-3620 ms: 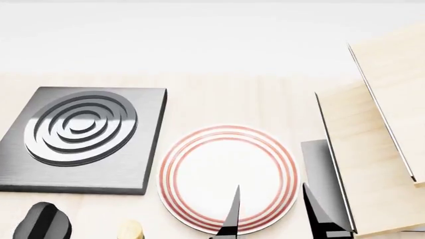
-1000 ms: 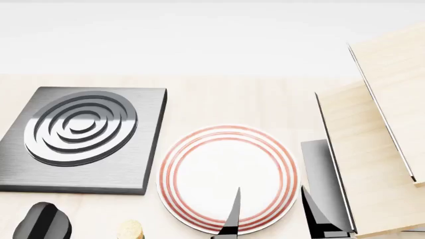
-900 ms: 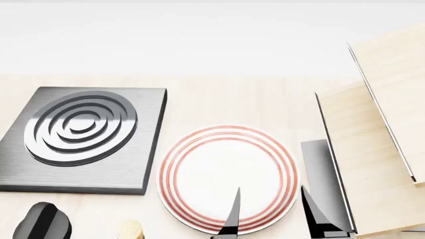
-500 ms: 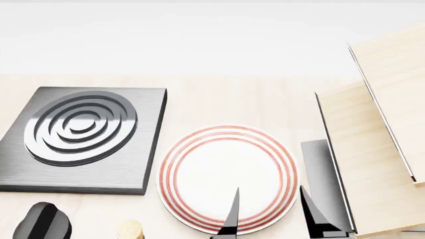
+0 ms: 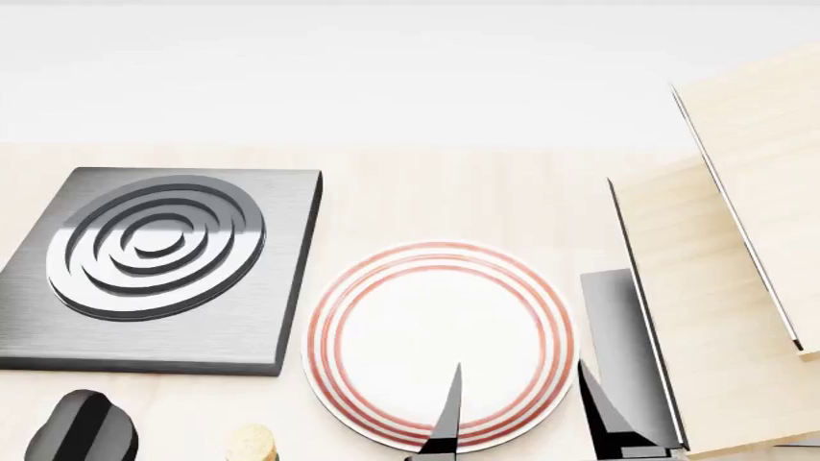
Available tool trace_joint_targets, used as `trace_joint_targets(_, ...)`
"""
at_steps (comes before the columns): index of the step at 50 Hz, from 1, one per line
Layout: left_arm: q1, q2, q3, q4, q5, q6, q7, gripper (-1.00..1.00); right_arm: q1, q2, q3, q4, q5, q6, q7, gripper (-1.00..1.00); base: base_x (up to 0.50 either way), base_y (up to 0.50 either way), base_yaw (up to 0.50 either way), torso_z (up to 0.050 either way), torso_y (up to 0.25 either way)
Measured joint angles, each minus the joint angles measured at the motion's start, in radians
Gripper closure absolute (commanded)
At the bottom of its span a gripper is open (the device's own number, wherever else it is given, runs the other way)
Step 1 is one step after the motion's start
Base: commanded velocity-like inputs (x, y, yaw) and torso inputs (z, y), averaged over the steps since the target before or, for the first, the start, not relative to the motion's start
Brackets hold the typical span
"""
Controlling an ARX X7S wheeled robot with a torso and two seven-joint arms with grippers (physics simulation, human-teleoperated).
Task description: Pick up the akita bowl and put it on the plate.
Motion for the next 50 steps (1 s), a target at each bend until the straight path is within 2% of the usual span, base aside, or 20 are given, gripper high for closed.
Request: trace_joint_targets(50, 0.124, -0.002, -0.09, 0.057, -0.01, -0.014, 0.011, -1.0, 0.011, 0.004, -0.016, 0.008, 0.001, 0.007, 0.01, -1.0, 0.0, 0.0, 0.0, 0.0, 0.0)
